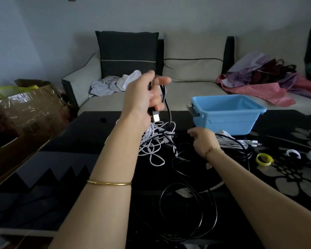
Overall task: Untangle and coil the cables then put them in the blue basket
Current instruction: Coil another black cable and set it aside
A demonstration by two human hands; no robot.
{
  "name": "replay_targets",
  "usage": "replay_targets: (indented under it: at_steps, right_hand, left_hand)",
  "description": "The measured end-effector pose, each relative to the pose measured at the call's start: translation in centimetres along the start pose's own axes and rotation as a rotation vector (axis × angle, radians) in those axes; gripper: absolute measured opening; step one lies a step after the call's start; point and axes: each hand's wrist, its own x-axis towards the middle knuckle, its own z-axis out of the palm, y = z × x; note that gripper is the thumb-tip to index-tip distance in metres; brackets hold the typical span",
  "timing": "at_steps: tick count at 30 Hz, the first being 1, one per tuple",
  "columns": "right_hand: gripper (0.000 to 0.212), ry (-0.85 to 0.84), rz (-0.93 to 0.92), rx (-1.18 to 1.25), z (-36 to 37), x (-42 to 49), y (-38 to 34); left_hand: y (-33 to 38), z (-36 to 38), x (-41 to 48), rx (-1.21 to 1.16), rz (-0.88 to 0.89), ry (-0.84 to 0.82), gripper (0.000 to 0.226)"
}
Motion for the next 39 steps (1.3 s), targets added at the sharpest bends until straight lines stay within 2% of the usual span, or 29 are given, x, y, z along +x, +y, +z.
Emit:
replay_targets:
  at_steps: [2,4,6,7,9,10,12,14,17,22,24,27,30,32,33,35,37,39]
  right_hand:
    - [0.048,0.245,0.036,0.366,-1.1,0.2,-1.8]
    - [0.04,0.338,0.002,0.787,-2.6,-0.5,-4.2]
    - [0.029,0.2,-0.068,1.148,-3.9,-1.9,-6.3]
    - [0.025,0.075,-0.104,1.214,-4.3,-2.5,-7.0]
    - [0.02,-0.121,-0.198,1.145,-4.3,-3.2,-7.4]
    - [0.018,-0.153,-0.241,1.072,-4.0,-3.2,-7.3]
    - [0.021,-0.106,-0.241,0.995,-3.5,-2.8,-7.0]
    - [0.024,-0.042,-0.181,1.027,-3.4,-2.3,-6.7]
    - [0.023,-0.065,-0.127,1.052,-3.2,-2.0,-6.6]
    - [0.019,-0.508,-0.017,1.144,-2.8,-2.5,-6.5]
    - [0.016,-0.605,-0.04,1.13,-2.7,-2.5,-6.2]
    - [0.011,-0.696,-0.108,0.931,-2.7,-2.7,-5.6]
    - [0.01,-0.911,-0.121,0.701,-3.1,-3.4,-5.7]
    - [0.006,-1.058,-0.1,0.665,-3.9,-3.9,-6.2]
    - [0.003,-1.08,-0.117,0.619,-4.3,-4.0,-6.5]
    - [0.005,-1.042,-0.173,0.518,-5.1,-4.1,-7.1]
    - [0.012,-0.965,-0.203,0.506,-5.9,-4.2,-7.5]
    - [0.034,-0.887,-0.201,0.535,-6.7,-4.0,-7.5]
  left_hand:
    - [-0.6,0.4,0.0,0.016,-0.055,-0.019,0.042]
    - [-1.2,0.7,0.0,0.051,-0.097,-0.033,0.041]
    - [-1.6,0.9,0.0,0.061,-0.131,-0.043,0.04]
    - [-1.7,1.0,0.0,0.038,-0.147,-0.051,0.039]
    - [-1.7,1.0,0.1,-0.059,-0.186,-0.076,0.04]
    - [-1.6,0.7,0.2,-0.117,-0.206,-0.086,0.04]
    - [-1.5,0.2,0.3,-0.244,-0.248,-0.105,0.042]
    - [-1.6,-0.3,0.3,-0.416,-0.298,-0.139,0.044]
    - [-1.9,-0.5,0.4,-0.604,-0.292,-0.178,0.043]
    - [-2.2,-1.0,1.2,-0.735,-0.129,-0.194,0.035]
    - [-2.1,-1.4,1.4,-0.727,-0.069,-0.18,0.033]
    - [-2.1,-2.1,1.9,-0.6,0.037,-0.087,0.027]
    - [-2.4,-3.0,2.6,-0.466,0.126,0.027,0.017]
    - [-3.0,-3.0,2.6,-0.296,0.162,0.125,0.031]
    - [-3.5,-3.0,2.5,-0.193,0.18,0.173,0.039]
    - [-4.1,-2.9,2.4,0.011,0.232,0.216,0.041]
    - [-4.5,-2.9,2.2,0.23,0.271,0.186,0.041]
    - [-4.8,-2.9,1.8,0.472,0.318,0.098,0.043]
